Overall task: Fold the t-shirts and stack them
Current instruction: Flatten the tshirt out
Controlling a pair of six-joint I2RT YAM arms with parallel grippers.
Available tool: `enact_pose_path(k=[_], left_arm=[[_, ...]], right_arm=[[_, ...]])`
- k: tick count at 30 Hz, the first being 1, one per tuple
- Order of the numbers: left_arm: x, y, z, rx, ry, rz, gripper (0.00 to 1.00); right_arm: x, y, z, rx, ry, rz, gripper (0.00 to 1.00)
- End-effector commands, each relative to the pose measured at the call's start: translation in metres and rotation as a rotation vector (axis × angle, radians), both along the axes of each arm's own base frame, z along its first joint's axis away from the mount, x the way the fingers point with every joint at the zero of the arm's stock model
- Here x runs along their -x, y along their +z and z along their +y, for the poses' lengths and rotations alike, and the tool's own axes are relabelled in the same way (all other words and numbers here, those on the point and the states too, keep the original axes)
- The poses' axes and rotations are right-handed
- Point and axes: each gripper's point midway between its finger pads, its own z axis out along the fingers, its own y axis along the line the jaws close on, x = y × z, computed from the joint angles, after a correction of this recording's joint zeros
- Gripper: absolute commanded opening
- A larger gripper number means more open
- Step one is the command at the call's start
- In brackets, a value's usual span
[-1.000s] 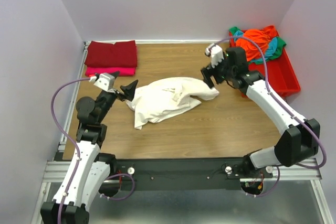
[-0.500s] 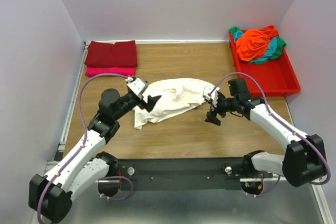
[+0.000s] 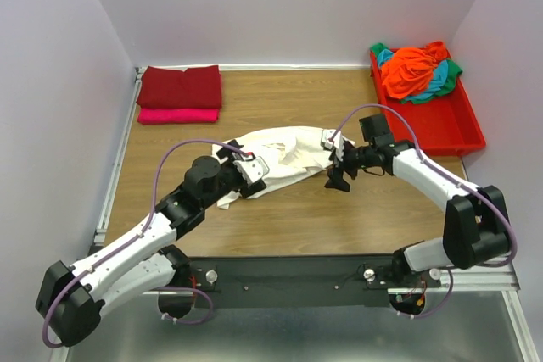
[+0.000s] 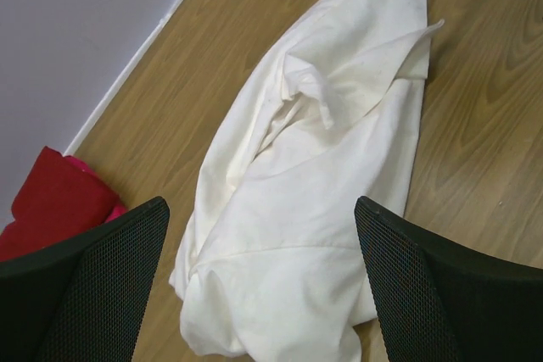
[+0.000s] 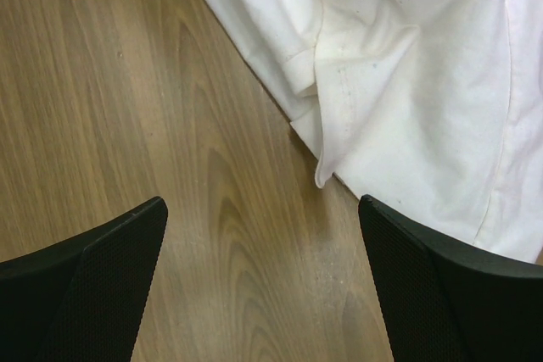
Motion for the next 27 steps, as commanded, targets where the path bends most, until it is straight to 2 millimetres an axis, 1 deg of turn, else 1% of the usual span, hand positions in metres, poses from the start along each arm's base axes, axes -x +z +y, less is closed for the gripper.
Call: enact_pose_path(k=[1,3,4,5,6,7,8,10,12,13,14,15,16,18,19,20,22,24,25,26,27], left_arm=[[0.009,-0.006,0.002,-0.099,-0.069,-0.063,0.97],[0.015,-0.015,-0.001,-0.143,-0.112,-0.061,0.95],[0.017,-0.021,-0.004,-0.157,-0.132,-0.052,0.95],[0.019,-0.025,-0.006,-0.167,-0.144,-0.041,0.94],[0.021,-0.035,-0.010,-0.189,-0.161,-0.015,0.94],[0.025,-0.039,-0.017,-0.198,-0.188,-0.006,0.92],[0.026,-0.044,-0.020,-0.213,-0.198,0.006,0.91],[0.027,-0.067,-0.029,-0.280,-0.211,0.056,0.89],[0.026,-0.078,-0.033,-0.325,-0.209,0.069,0.88],[0.024,-0.085,-0.037,-0.362,-0.208,0.074,0.86],[0.023,-0.088,-0.038,-0.376,-0.209,0.080,0.86],[0.022,-0.090,-0.041,-0.381,-0.214,0.082,0.86],[0.016,-0.092,-0.042,-0.401,-0.193,0.079,0.85],[0.010,-0.094,-0.045,-0.411,-0.180,0.075,0.84],[0.007,-0.094,-0.045,-0.415,-0.168,0.071,0.84],[0.003,-0.094,-0.048,-0.417,-0.159,0.066,0.83],[-0.005,-0.091,-0.048,-0.415,-0.125,0.052,0.81],[-0.010,-0.093,-0.050,-0.409,-0.103,0.049,0.80],[-0.014,-0.092,-0.049,-0.406,-0.077,0.042,0.79],[-0.016,-0.093,-0.049,-0.405,-0.070,0.042,0.74],[-0.017,-0.098,-0.050,-0.413,-0.070,0.052,0.71]], right_arm=[[-0.010,-0.001,0.003,-0.003,-0.081,0.076,0.97],[-0.017,-0.002,0.004,0.015,-0.114,0.084,0.94],[-0.020,-0.009,0.004,0.036,-0.143,0.109,0.90],[-0.023,-0.010,0.005,0.046,-0.156,0.113,0.87],[-0.027,-0.009,0.007,0.052,-0.168,0.109,0.85],[-0.029,-0.015,0.007,0.074,-0.192,0.127,0.83],[-0.031,-0.013,0.009,0.077,-0.202,0.122,0.82],[-0.037,-0.024,0.011,0.108,-0.233,0.137,0.81],[-0.044,-0.028,0.011,0.122,-0.258,0.135,0.80],[-0.053,-0.026,0.010,0.134,-0.291,0.118,0.79],[-0.056,-0.032,0.010,0.148,-0.304,0.126,0.77],[-0.060,-0.033,0.009,0.154,-0.322,0.122,0.76],[-0.068,-0.032,0.008,0.162,-0.343,0.111,0.75],[-0.073,-0.034,0.008,0.171,-0.355,0.110,0.75],[-0.074,-0.039,0.008,0.178,-0.357,0.121,0.73],[-0.079,-0.037,0.010,0.175,-0.362,0.114,0.72],[-0.081,-0.042,0.012,0.179,-0.367,0.128,0.70],[-0.083,-0.043,0.015,0.178,-0.365,0.133,0.68],[-0.084,-0.044,0.016,0.180,-0.364,0.133,0.66],[-0.083,-0.048,0.017,0.185,-0.361,0.144,0.66],[-0.082,-0.049,0.018,0.184,-0.356,0.145,0.65]])
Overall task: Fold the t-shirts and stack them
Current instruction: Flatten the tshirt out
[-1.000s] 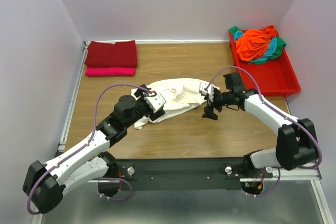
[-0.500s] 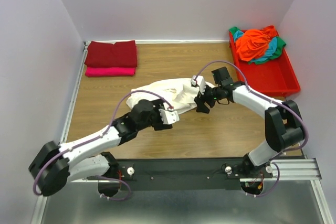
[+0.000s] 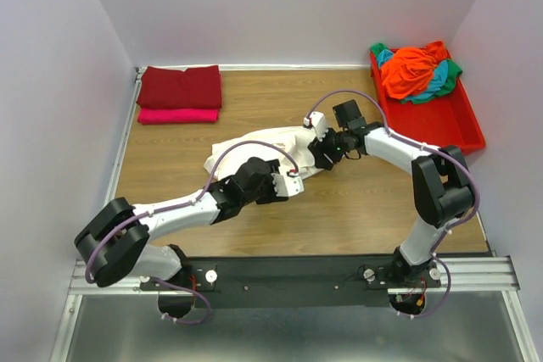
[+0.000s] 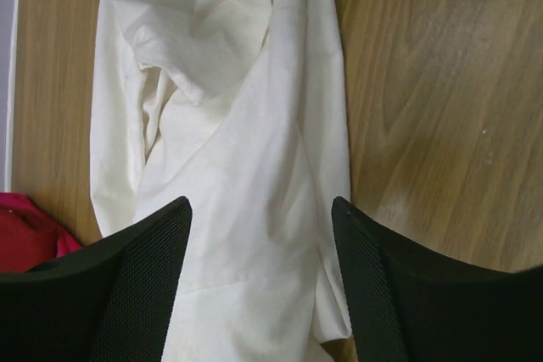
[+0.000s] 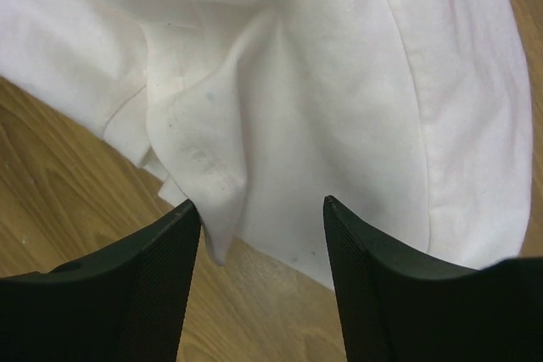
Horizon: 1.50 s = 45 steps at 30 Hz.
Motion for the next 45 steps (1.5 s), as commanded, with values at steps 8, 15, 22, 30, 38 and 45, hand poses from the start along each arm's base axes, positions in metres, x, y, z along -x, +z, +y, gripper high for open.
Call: enact_pose_path(k=[8,15,22,30,38,45], left_arm=[[-0.023,-0.010,-0.011,-0.010,0.071,-0.023,0.57],[-0.040,-0.009,-0.009,-0.021,0.096,-0.039,0.37],[-0.056,0.011,-0.009,0.009,0.129,-0.070,0.01],[-0.047,0.162,0.002,0.299,0.160,-0.269,0.00],[0.004,0.373,0.075,0.692,0.224,-0.620,0.00],[0.066,0.451,0.103,0.867,0.054,-0.760,0.00]], right_arm=[[-0.003,0.003,0.012,-0.010,0.004,-0.005,0.25],[-0.006,0.028,0.010,-0.020,-0.001,-0.068,0.01],[-0.011,0.066,0.006,-0.023,-0.006,-0.147,0.01],[-0.027,0.164,-0.006,-0.020,-0.043,-0.368,0.01],[-0.015,0.353,-0.028,-0.154,-0.137,-0.772,0.01],[0.024,0.442,-0.068,-0.231,-0.205,-0.948,0.01]])
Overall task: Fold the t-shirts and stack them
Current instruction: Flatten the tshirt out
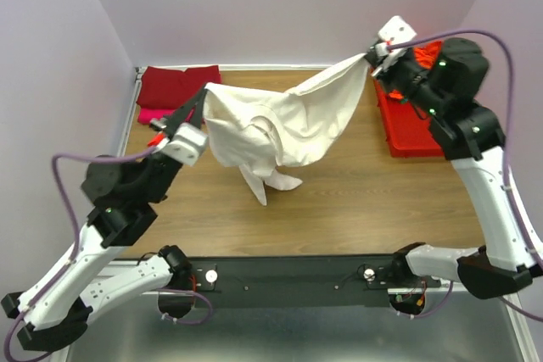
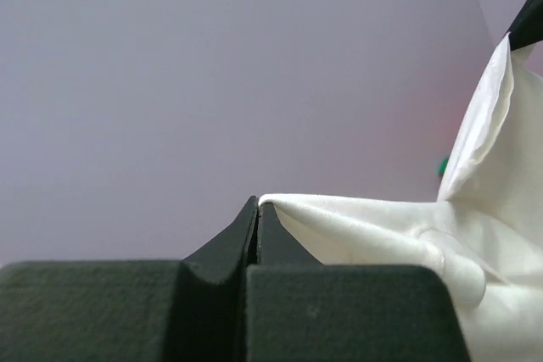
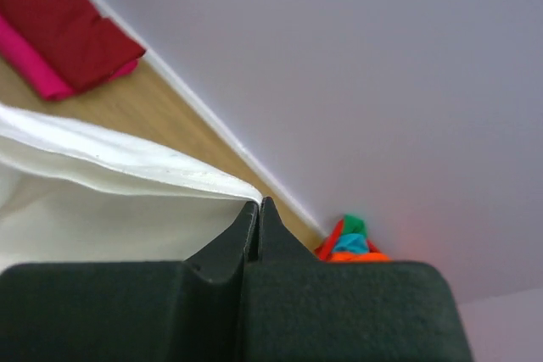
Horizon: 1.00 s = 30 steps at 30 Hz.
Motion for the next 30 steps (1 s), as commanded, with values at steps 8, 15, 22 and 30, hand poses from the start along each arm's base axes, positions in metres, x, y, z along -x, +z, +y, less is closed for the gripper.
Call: enact_pose_path(k=[8,15,22,30], left_arm=[[0.093,0.058,0.001,0.015,-0.317,-0.324,0.00],[0.131,0.085,0.023,0.062,-0.367,-0.453,0.00],[0.091,0.052,0.015,0.064,-0.273,-0.300,0.00],[0.055,0.053,0.055,0.242,-0.025,-0.209,0.00]], right_arm=[[0.057,0.041,-0.041,-0.024,-0.008,-0.059,0.01],[0.070,0.046,-0.060,0.015,-0.059,-0.075,0.01],[0.050,0.029,-0.063,0.012,-0.095,-0.034,0.01],[-0.007,0.012,-0.021,-0.093,0.020,0.076,0.01]])
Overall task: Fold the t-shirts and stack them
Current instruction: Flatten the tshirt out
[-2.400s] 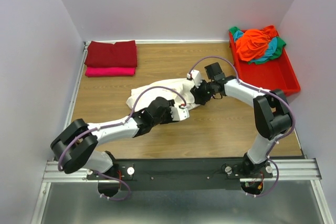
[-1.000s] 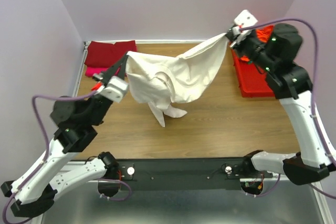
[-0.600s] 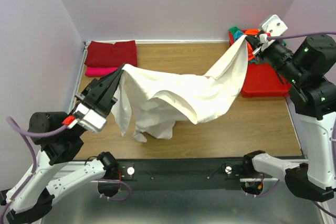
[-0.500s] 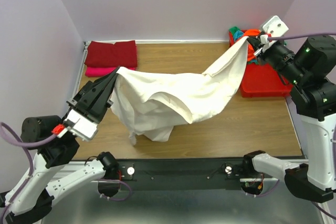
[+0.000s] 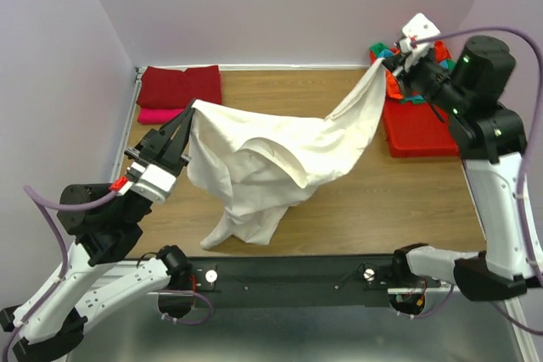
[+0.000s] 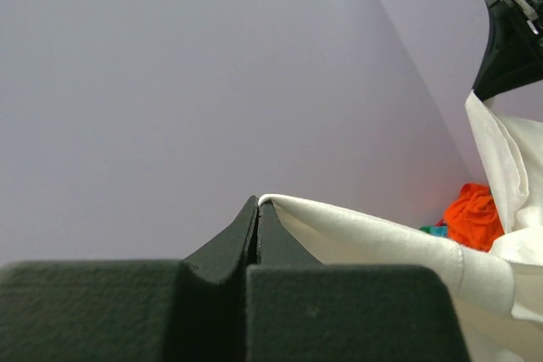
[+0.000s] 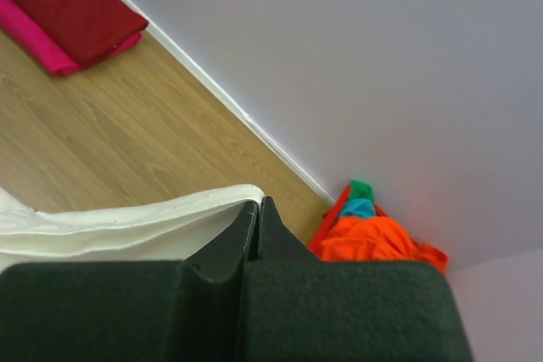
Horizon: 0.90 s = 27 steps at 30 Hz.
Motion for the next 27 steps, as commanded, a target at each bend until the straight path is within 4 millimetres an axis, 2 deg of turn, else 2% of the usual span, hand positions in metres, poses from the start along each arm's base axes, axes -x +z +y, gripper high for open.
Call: enact_pose_path(k=[1,2,3,5,6,7,8,9,10,11,12,13,14,15,17,18,19,22,23,24,25,26,27], left_arm=[[-0.008,0.030,0.043,0.194,0.149,0.011,0.00],[-0.007,0.037,0.046,0.201,0.157,0.004,0.00],[-0.013,0.034,0.043,0.178,0.177,0.021,0.00],[-0.014,0.039,0.047,0.179,0.202,0.024,0.00],[-0.015,0.042,0.052,0.186,0.227,0.016,0.00],[-0.015,0.044,0.059,0.199,0.254,0.011,0.00],[-0.014,0.051,0.076,0.256,0.309,0.014,0.00],[-0.012,0.056,0.085,0.282,0.340,0.008,0.00],[-0.008,0.062,0.095,0.305,0.363,-0.005,0.00],[0.001,0.076,0.108,0.344,0.378,-0.032,0.00],[0.006,0.084,0.113,0.356,0.374,-0.046,0.00],[0.010,0.092,0.114,0.360,0.358,-0.059,0.00],[0.020,0.106,0.113,0.364,0.310,-0.084,0.00],[0.026,0.113,0.111,0.360,0.277,-0.097,0.00],[0.041,0.127,0.091,0.314,0.136,-0.136,0.00],[0.040,0.127,0.088,0.313,0.120,-0.114,0.00],[0.047,0.128,0.072,0.269,0.035,-0.135,0.00],[0.041,0.104,0.015,0.147,-0.164,-0.067,0.00],[0.046,0.091,-0.011,0.074,-0.267,-0.065,0.00],[0.035,0.061,-0.045,0.021,-0.365,0.030,0.00],[0.042,0.041,-0.070,-0.057,-0.481,0.051,0.00],[0.031,0.002,-0.096,-0.105,-0.553,0.154,0.00],[0.031,-0.015,-0.110,-0.116,-0.618,0.188,0.00]], right_arm=[[-0.041,-0.002,0.026,-0.081,0.061,0.050,0.01],[-0.047,0.000,0.028,-0.103,0.061,0.057,0.01],[-0.051,0.014,0.030,-0.121,0.065,0.025,0.01],[-0.066,0.014,0.035,-0.148,0.060,0.038,0.01],[-0.070,0.029,0.036,-0.168,0.058,0.002,0.01],[-0.074,0.035,0.036,-0.182,0.052,-0.010,0.01],[-0.092,0.026,0.041,-0.203,0.044,0.024,0.01],[-0.099,0.030,0.043,-0.219,0.038,0.021,0.01],[-0.107,0.038,0.045,-0.241,0.036,0.001,0.01],[-0.120,0.044,0.049,-0.284,0.036,-0.011,0.01],[-0.130,0.043,0.052,-0.305,0.032,-0.004,0.01],[-0.138,0.041,0.054,-0.325,0.027,0.006,0.01],[-0.140,0.053,0.054,-0.364,0.021,-0.006,0.01],[-0.152,0.048,0.051,-0.376,-0.016,0.001,0.01],[-0.179,0.032,0.046,-0.371,-0.090,0.008,0.01],[-0.184,0.029,0.042,-0.363,-0.115,0.005,0.01],[-0.189,0.024,0.039,-0.351,-0.138,0.006,0.01],[-0.199,-0.003,0.032,-0.308,-0.156,0.047,0.01],[-0.200,-0.009,0.027,-0.296,-0.159,0.056,0.01],[-0.204,-0.038,0.026,-0.269,-0.163,0.109,0.01],[-0.204,-0.050,0.023,-0.248,-0.170,0.126,0.01],[-0.204,-0.063,0.016,-0.216,-0.181,0.140,0.01],[-0.205,-0.078,0.012,-0.197,-0.190,0.162,0.01]])
